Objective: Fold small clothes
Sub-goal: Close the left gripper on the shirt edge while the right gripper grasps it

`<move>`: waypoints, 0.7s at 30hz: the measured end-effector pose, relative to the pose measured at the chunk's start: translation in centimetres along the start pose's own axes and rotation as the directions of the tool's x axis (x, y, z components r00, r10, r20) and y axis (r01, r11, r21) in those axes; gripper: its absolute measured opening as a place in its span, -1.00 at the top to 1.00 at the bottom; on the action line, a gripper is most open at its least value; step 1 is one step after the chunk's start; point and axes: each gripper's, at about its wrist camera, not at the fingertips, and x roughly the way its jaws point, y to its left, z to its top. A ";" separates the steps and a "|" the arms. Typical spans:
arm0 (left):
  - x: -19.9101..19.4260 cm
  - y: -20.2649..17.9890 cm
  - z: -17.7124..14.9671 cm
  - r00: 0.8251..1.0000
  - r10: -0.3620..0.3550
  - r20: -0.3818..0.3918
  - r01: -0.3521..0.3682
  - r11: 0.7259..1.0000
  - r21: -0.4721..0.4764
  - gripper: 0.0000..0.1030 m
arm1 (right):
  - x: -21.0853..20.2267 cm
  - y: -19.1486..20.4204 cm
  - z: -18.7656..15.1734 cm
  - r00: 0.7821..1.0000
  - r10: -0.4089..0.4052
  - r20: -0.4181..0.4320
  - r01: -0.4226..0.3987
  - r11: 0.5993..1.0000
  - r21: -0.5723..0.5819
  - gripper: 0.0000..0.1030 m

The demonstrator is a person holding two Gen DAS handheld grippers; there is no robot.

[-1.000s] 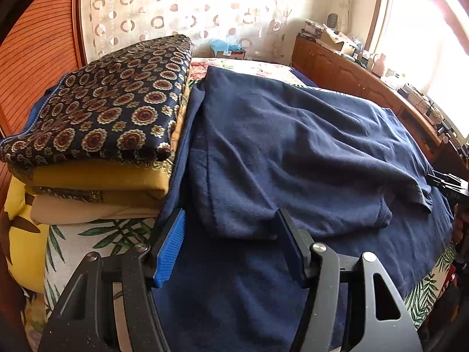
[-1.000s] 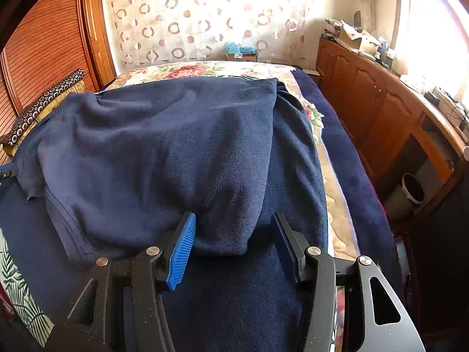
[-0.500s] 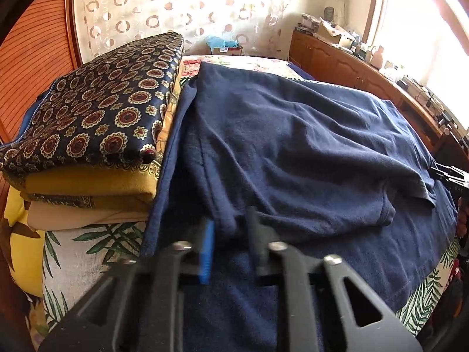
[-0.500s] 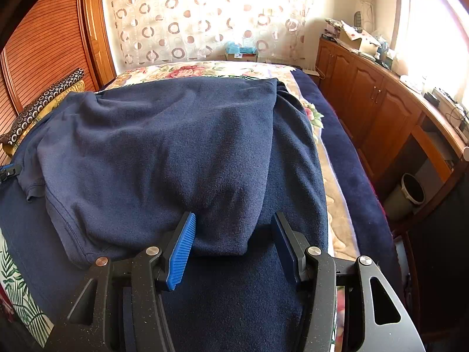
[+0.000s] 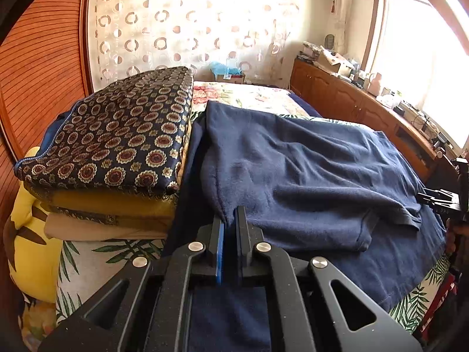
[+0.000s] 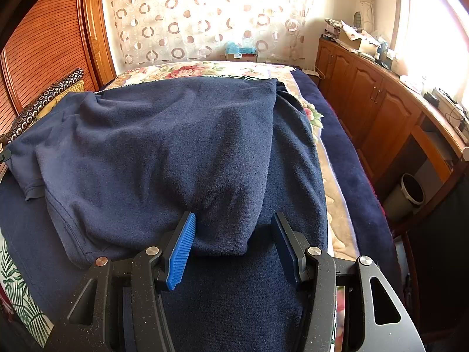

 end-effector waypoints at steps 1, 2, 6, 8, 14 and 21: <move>0.2 0.0 -0.1 1.000 0.000 -0.007 0.000 1.000 -0.002 0.86 | 0.0 0.0 0.0 1.000 0.000 0.000 0.000 1.000 0.000 -0.07; 0.3 0.0 -0.2 1.000 0.000 -0.013 0.000 1.000 -0.003 0.86 | 0.0 0.0 0.0 1.000 -0.001 0.000 0.001 1.000 -0.001 -0.07; 1.1 0.0 -0.8 0.999 0.001 -0.044 -0.002 1.000 -0.013 0.86 | 0.0 -0.1 0.0 1.000 -0.001 0.000 0.001 1.000 -0.001 -0.07; 1.4 0.0 -1.0 0.999 0.001 -0.054 -0.002 1.000 -0.015 0.86 | 0.0 0.0 0.0 1.000 -0.001 0.000 0.001 1.000 -0.001 -0.07; 0.5 0.2 -0.7 1.000 -0.009 -0.021 0.008 1.000 -0.011 0.86 | -0.3 0.2 0.1 0.999 0.035 0.010 -0.035 0.999 -0.014 0.57; -3.2 0.6 1.0 0.996 -0.032 0.079 0.034 0.999 -0.024 0.88 | -3.2 -0.4 0.1 0.988 0.108 0.108 -0.108 0.994 -0.007 0.88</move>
